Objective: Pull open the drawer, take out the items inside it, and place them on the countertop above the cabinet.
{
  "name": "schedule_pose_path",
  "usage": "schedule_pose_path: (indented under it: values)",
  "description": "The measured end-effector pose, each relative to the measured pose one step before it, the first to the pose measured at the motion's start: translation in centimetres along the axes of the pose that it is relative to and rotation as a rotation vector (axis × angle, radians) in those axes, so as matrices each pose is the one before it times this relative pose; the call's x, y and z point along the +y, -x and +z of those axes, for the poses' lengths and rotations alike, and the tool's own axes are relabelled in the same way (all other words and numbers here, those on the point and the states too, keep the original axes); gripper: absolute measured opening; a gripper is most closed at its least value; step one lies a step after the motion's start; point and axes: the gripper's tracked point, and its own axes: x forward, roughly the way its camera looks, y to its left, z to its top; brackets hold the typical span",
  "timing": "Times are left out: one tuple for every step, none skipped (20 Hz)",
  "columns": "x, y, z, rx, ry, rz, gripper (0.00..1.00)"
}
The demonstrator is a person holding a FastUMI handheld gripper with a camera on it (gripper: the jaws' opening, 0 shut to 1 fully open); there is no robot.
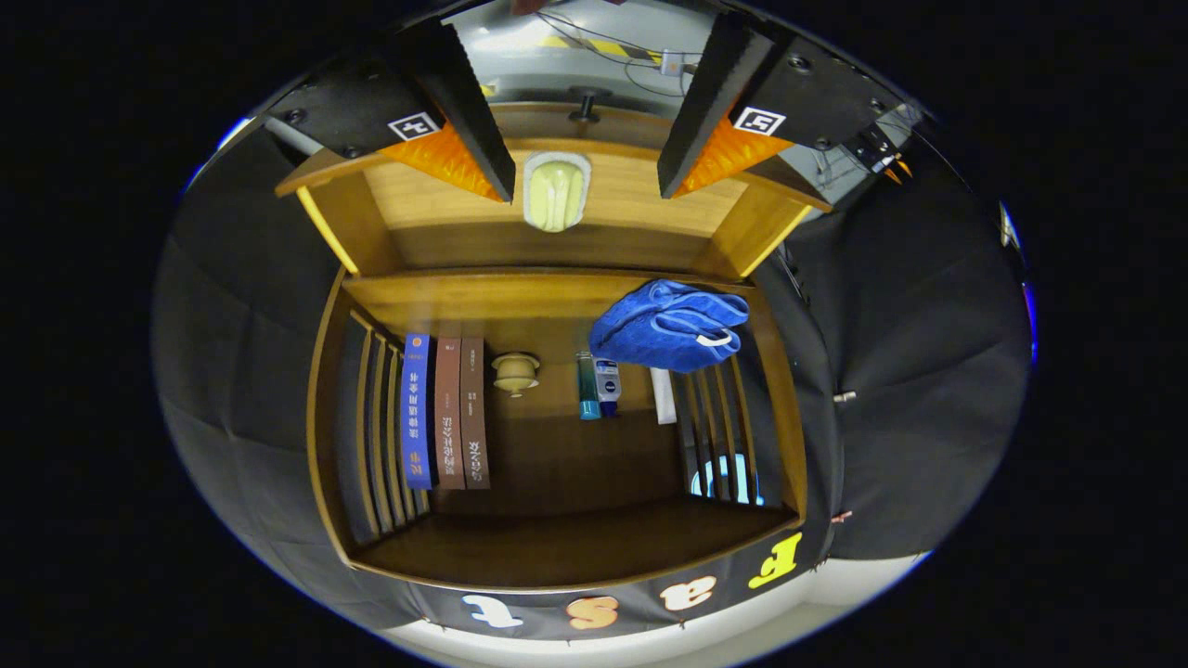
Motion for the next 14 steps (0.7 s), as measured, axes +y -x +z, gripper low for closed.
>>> schedule_pose_path:
  values:
    - [-0.14,-0.824,0.201,0.03504,0.03212,-0.0104,0.99]
    - [0.022,-1.011,0.361,0.02723,0.01837,0.00512,0.99]
    - [0.157,-1.292,0.034,0.04418,0.00531,0.00146,0.99]
    - [0.289,-0.912,-0.219,0.05121,-0.01537,0.01658,0.99]
    - [0.63,-1.222,-0.051,0.04365,-0.01866,0.03009,0.99]
    - [0.19,-1.369,-0.204,0.05157,-0.01499,0.00742,0.99]
    - [0.005,-0.998,-0.148,0.0523,-0.03357,0.01019,0.99]
    - [0.129,-1.541,-0.279,0.04968,-0.04832,0.00366,0.99]
    - [0.185,-1.621,-0.439,0.05796,-0.04238,0.01101,0.99]
    - [-0.176,-1.585,-0.733,0.0597,-0.02922,0.00401,0.99]
    - [-0.603,-1.373,-0.793,0.04806,-0.01322,-0.02697,0.99]
    - [-1.212,-1.271,-0.337,0.02721,0.01271,-0.047,0.99]
    - [-1.398,-1.562,-0.106,0.00653,0.01779,-0.04836,0.98]
    - [-0.8,-0.919,-0.114,0.00438,0.02044,-0.02898,0.99]
